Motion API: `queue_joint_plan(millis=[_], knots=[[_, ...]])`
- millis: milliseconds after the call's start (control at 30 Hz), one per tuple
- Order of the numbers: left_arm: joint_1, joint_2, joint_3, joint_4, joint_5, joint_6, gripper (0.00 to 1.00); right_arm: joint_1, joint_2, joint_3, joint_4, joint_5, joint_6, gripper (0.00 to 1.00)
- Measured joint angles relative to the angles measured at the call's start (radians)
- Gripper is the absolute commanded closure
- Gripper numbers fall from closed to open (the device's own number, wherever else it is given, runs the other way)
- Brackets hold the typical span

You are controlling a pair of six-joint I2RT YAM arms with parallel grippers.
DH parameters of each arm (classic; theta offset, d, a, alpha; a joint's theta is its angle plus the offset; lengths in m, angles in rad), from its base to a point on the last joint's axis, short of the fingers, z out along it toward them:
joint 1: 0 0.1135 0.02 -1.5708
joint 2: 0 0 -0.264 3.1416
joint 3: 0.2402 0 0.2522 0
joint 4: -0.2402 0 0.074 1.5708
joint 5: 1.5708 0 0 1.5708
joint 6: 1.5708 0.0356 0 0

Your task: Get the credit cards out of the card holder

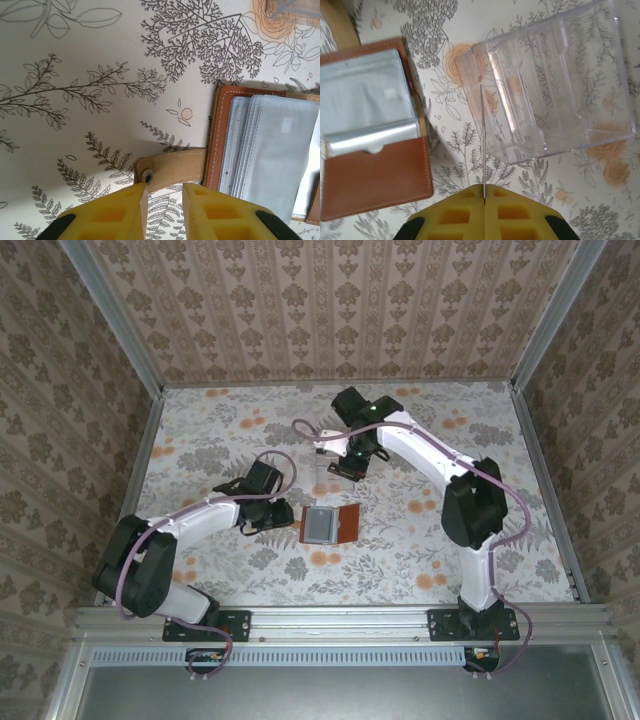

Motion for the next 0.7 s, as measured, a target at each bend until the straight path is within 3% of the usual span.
queue_joint_plan(millis=[233,533,700], knots=[[0.008,0.0,-0.013,0.011,0.012,-0.002,0.74,0.01,0.153,0.203,-0.118,0.043,-0.155,1.0],[0.031,0.0,-0.016,0.01,0.036,-0.002,0.74,0.018,0.374,0.594,-0.287,0.043,-0.224,1.0],[0.036,0.0,-0.015,0.01,0.049,-0.002,0.74,0.021,0.437,0.663,-0.352,0.04,-0.237,1.0]])
